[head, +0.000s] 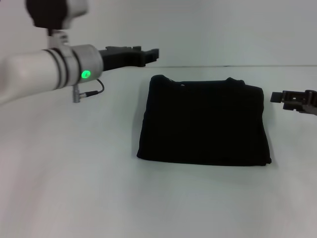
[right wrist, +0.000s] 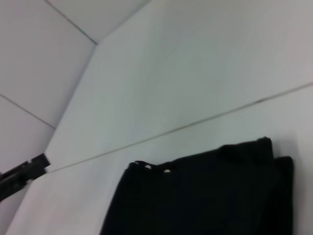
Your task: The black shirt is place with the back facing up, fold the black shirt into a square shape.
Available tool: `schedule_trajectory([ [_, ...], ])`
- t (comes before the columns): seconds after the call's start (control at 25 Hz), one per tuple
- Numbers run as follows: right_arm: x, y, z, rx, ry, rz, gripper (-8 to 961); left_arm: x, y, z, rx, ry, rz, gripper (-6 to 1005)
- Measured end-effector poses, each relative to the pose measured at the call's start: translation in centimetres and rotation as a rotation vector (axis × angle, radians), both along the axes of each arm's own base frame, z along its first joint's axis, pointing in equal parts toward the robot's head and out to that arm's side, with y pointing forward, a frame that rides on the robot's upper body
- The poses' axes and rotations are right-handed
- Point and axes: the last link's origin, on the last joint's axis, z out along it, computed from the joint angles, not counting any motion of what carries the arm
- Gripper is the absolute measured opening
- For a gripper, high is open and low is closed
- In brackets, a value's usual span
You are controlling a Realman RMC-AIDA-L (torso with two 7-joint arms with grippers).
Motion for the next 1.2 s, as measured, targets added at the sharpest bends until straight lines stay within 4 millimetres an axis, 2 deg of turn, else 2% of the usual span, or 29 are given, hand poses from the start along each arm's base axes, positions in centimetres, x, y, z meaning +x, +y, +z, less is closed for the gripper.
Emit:
schedule_trajectory([
  [0.2,-0.1,-1.0,1.0,0.056,0.043,0.107,711,-0.3,-3.8,3.1,-0.093,-0.252,-0.137,523],
  [0.36,-0.6,-1.8,1.4,0.135,0.092,0.219,711,-0.7,-5.3,4.2,-0.105,-0.326,-0.204,740],
  [0.4,-0.9,-2.0,1.5,0.153,0.103,0.250,711,-0.8,-5.4,4.2,-0.107,-0.327,-0.207,765],
  [0.6,-2.1,-2.6,0.6,0.177,0.100,0.352,869,-1.3,-6.5,3.9,-0.127,-0.263,-0.292,893],
  [0.84,-3.4,-1.4,-0.2,0.094,-0.077,0.370,948,-1.2,-7.0,1.7,-0.215,-0.037,-0.420,889],
  [0.88,-3.7,-1.1,-0.2,0.075,-0.102,0.357,948,-1.2,-7.0,1.7,-0.215,-0.037,-0.420,889],
  [0.92,-3.8,-0.8,-0.3,0.053,-0.128,0.341,948,-1.1,-6.8,0.8,-0.269,0.053,-0.437,888],
  [1.0,-4.2,-0.2,-0.3,0.014,-0.175,0.318,948,-0.9,-6.7,0.2,-0.312,0.112,-0.449,888],
  [1.2,-5.1,0.7,-0.6,-0.068,-0.261,0.296,948,-0.2,-6.6,-0.6,-0.369,0.183,-0.477,887],
])
